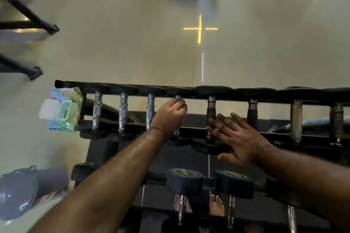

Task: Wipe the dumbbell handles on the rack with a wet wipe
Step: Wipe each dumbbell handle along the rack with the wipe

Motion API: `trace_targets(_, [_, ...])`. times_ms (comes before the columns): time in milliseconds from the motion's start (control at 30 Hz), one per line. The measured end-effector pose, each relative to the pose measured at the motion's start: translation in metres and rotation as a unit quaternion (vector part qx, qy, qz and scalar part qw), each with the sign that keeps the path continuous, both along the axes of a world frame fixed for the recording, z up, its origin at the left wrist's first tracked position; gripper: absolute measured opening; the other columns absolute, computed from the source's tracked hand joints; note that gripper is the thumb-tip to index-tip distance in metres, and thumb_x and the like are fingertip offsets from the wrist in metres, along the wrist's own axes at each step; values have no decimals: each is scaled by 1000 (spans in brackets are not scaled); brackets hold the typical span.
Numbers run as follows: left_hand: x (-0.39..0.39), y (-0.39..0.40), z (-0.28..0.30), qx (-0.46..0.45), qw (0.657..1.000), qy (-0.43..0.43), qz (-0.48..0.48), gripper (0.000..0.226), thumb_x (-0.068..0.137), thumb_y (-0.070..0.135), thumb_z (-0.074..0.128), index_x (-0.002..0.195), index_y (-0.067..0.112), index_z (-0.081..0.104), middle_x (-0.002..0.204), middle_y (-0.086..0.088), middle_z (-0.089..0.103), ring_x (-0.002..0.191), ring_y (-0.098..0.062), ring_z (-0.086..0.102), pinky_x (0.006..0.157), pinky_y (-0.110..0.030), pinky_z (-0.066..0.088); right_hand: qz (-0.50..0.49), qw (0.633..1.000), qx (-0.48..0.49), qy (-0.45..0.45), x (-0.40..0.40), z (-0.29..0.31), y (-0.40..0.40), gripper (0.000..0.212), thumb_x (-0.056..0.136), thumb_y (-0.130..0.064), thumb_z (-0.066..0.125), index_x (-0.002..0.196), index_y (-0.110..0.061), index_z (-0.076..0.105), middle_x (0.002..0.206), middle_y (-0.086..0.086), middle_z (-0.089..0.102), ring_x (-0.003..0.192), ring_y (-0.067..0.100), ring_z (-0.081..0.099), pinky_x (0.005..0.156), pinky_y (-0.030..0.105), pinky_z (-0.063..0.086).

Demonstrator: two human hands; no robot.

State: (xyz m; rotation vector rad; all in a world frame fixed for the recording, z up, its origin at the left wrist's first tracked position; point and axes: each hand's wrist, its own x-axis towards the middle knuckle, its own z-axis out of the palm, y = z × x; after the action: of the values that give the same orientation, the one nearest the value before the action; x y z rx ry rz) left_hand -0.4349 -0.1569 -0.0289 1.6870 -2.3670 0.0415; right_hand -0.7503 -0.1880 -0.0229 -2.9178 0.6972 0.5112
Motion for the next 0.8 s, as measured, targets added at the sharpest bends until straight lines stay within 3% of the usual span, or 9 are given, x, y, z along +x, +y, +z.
trace_targets(133, [-6,22,7,55,997,30,48,20,91,8,65,108,7,76,114,-10,73,115,-28,63,104,-42,52,8,1000,-10,-11,-1,-2,0,92,100,-82,27,172,-25,17,179,8,13,163,38,19,126,68,23])
trace_targets(267, [-3,56,18,160,987,20,-21,25,90,10,70,113,14,78,117,-4,74,113,-24,62,99,-35,53,17,999,-22,-21,-1,-4,-1,93,100,-81,28,172,-23,19,179,9,14,162,39,21,127,67,23])
trace_targets(467, [-1,8,25,20,998,16,60,22,81,7,73,103,6,77,105,-11,73,96,-31,64,83,-42,60,22,999,-25,-26,-2,-6,1,92,101,-81,25,172,-23,19,179,10,12,163,37,19,128,66,19])
trace_targets(533, [-3,2,15,62,996,16,69,19,82,4,80,101,6,76,108,-13,69,96,-31,63,79,-45,61,23,999,-32,-34,-2,-6,0,91,101,-81,25,171,-22,21,178,10,15,162,37,21,128,66,21])
trace_targets(633, [-5,15,15,148,988,-12,28,20,90,11,76,109,10,76,116,-9,64,107,-25,59,90,-41,58,26,998,-40,-41,-1,-5,0,92,101,-80,28,171,-21,24,177,11,19,162,38,23,127,66,24])
trace_targets(733, [-3,26,27,295,956,2,0,22,97,18,68,118,20,76,123,-2,61,113,-22,60,98,-36,52,28,998,-41,-47,-2,-5,0,92,101,-80,28,171,-21,25,177,12,19,161,37,24,127,66,24])
trace_targets(800, [3,20,33,328,944,33,23,19,96,19,71,114,20,78,117,0,65,108,-20,63,96,-35,53,29,998,-43,-46,-2,-6,0,92,101,-80,27,171,-21,23,178,11,17,162,37,22,128,65,21])
